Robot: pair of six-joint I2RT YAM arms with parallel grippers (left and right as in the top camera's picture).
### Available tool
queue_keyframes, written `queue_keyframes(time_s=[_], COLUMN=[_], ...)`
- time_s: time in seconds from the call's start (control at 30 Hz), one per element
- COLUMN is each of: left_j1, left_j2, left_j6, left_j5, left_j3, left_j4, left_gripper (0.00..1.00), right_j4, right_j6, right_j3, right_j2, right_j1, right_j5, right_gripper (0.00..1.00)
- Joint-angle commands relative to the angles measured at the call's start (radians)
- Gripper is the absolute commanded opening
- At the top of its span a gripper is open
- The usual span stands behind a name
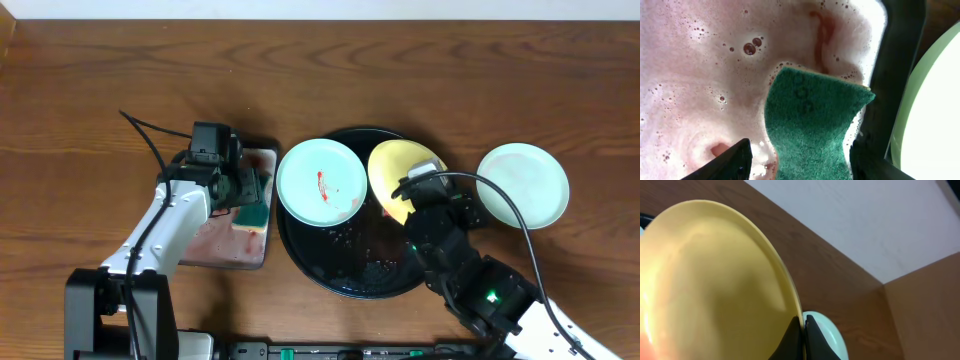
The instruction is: Clean dirty plates on tray and stack at the side
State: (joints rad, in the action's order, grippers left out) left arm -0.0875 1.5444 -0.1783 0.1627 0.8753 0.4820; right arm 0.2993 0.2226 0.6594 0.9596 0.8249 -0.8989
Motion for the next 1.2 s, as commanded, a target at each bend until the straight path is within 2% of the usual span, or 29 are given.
queue_keyframes(time_s=[0.0,0.3,0.37,0.4,0.43,0.5,0.53,0.77,0.8,0.83,0.87,0.9,1.0,1.17], left_j1=[0.003,0.003,0.003,0.003,0.003,0.003,0.003,0.003,0.003,0.003,0.003,0.003,0.003,0.003], left_j2=[0.036,0.128,0.135,0.135,0.135,0.135,0.135,0.112,0.105,0.097,0.077,0.066,0.056,0.058], left_j6=[0.013,0.014,0.014,0.014,0.014,0.014,0.014,0.037,0.042,0.046,0.047,0.047,0.046,0.035], left_j5=[0.013,0.035,0.034,0.029,0.016,0.0,0.0,0.001,0.001,0.001,0.001,0.0,0.001,0.005], left_j3=[-0.006,-0.006,-0.006,-0.006,-0.006,-0.006,-0.006,0.014,0.023,0.031,0.042,0.043,0.042,0.013], left_j4=[-0.009,-0.056,-0.069,-0.071,-0.071,-0.071,-0.071,-0.067,-0.059,-0.048,-0.024,-0.011,0.041,0.093], left_gripper=[0.64,0.59,0.54,0.46,0.31,0.12,0.08,0.07,0.08,0.17,0.57,0.67,0.73,0.73], right_j4=[-0.019,-0.045,-0.045,-0.045,-0.045,-0.045,-0.044,-0.041,-0.041,-0.041,-0.04,-0.039,-0.034,-0.034], right_j6=[0.125,0.145,0.145,0.145,0.145,0.14,0.14,0.137,0.137,0.137,0.137,0.137,0.129,0.129], right_j3=[0.021,0.021,0.021,0.021,0.021,0.021,0.021,0.021,0.021,0.021,0.021,0.021,0.021,0.021], right_j2=[-0.011,-0.011,-0.01,-0.01,-0.01,-0.01,-0.01,-0.01,-0.01,-0.01,-0.01,-0.01,-0.01,-0.01], right_j1=[0.021,0.021,0.021,0.021,0.021,0.021,0.021,0.021,0.021,0.021,0.021,0.021,0.021,0.021], right_j5=[-0.04,-0.04,-0.04,-0.04,-0.04,-0.039,-0.039,-0.039,-0.039,-0.039,-0.035,-0.031,-0.026,-0.024], right_gripper=[0.01,0.01,0.01,0.01,0.01,0.01,0.01,0.01,0.01,0.01,0.01,0.01,0.01,0.01])
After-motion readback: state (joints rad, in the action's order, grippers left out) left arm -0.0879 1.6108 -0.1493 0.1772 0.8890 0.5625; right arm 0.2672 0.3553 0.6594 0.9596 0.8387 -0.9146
